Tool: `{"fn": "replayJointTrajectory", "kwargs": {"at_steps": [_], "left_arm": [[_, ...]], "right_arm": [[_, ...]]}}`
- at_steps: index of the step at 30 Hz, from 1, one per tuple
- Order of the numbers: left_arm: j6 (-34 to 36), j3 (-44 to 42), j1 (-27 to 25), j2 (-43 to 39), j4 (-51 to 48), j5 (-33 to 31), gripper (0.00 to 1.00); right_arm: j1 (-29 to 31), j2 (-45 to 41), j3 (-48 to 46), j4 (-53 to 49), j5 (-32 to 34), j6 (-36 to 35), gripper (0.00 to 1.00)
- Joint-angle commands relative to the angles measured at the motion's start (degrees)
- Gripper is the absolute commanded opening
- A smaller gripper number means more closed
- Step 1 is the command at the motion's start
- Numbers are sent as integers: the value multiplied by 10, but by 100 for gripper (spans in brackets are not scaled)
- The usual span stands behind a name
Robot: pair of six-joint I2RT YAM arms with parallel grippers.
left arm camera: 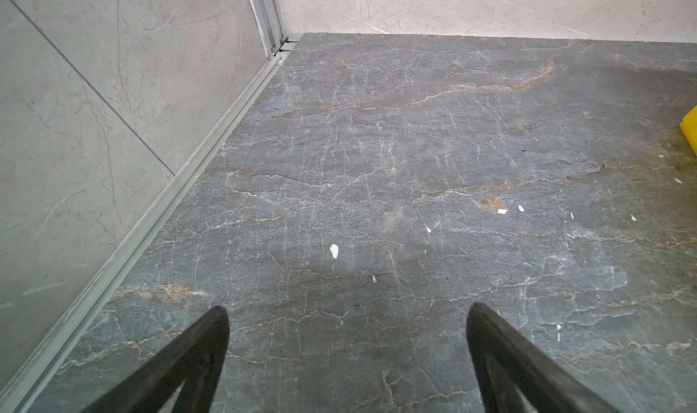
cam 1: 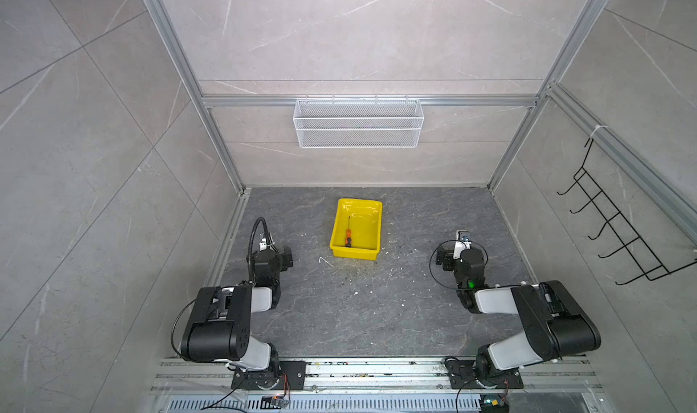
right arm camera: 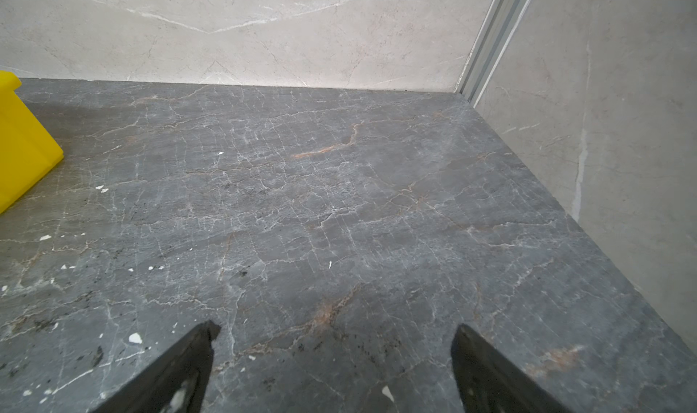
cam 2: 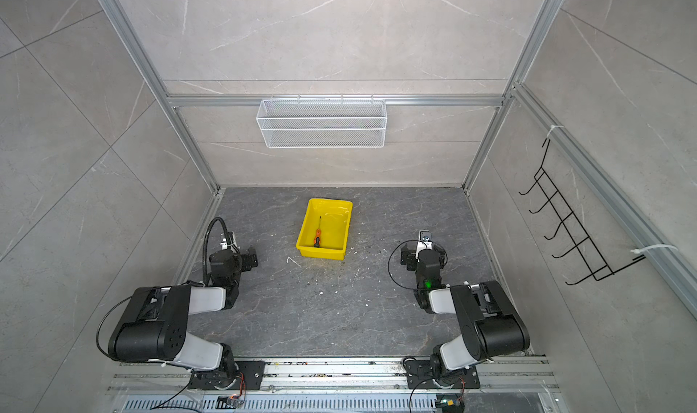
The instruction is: Put the screwdriver in the bin
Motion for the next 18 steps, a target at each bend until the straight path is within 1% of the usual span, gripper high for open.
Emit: {"fn": "replayJointTrajectory", "kwargs": {"at_steps": [1,18], "left_arm": [[-5,-3,3,2,29,4,100],[-5,-2,3,2,29,4,100]], "right_arm": [[-1,3,10,4,-5,4,99],[-2,4,12,2,-6,4,99]]}}
